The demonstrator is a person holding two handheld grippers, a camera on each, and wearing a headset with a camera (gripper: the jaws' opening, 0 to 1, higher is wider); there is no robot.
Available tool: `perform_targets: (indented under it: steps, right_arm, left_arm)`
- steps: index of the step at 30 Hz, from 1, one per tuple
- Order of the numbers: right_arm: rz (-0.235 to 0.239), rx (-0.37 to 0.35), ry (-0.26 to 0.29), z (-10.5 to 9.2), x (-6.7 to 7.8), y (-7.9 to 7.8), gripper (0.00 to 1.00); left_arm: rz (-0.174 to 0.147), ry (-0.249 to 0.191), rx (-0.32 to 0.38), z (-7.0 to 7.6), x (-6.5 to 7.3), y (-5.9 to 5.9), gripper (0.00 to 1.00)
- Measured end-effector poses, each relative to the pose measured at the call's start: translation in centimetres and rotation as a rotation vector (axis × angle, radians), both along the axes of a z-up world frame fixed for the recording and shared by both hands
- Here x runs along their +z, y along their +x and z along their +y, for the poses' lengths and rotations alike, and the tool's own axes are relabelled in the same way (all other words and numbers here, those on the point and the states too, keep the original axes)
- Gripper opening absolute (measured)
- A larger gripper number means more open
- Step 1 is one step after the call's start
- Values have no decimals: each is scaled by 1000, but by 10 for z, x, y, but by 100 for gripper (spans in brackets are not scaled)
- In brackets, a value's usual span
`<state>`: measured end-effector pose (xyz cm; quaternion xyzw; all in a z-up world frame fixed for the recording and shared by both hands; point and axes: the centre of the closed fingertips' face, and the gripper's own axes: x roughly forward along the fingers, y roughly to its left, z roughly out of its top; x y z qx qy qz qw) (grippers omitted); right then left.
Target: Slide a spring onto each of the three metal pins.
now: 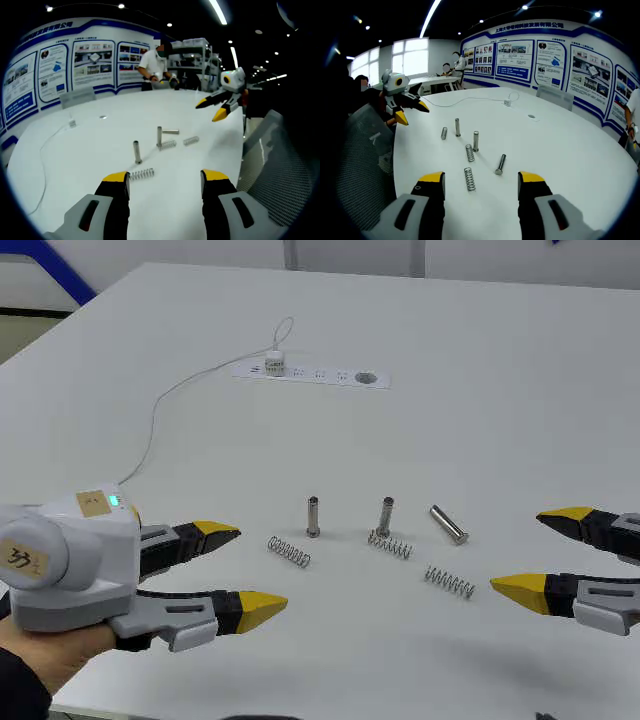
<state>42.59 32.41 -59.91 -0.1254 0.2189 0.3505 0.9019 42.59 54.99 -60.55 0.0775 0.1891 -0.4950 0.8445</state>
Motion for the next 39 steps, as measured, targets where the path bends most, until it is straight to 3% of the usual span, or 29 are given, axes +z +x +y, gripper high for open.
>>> perform_targets:
  steps: [13,27,34,39]
  right_arm:
    - [22,-31,-4,-5,-4,3,56]
    - [29,-45,-19,-5,5,21,48]
    - [31,-42,-42,-3,6,29,45]
    - [27,-42,-95,-2,5,40,42]
  left_arm:
    - [10,-2,-10,-2,-2,-1,58]
    - [8,-2,4,0,-1,0,57]
    - [7,-5,6,1,0,1,57]
    - [7,-5,3,0,0,1,57]
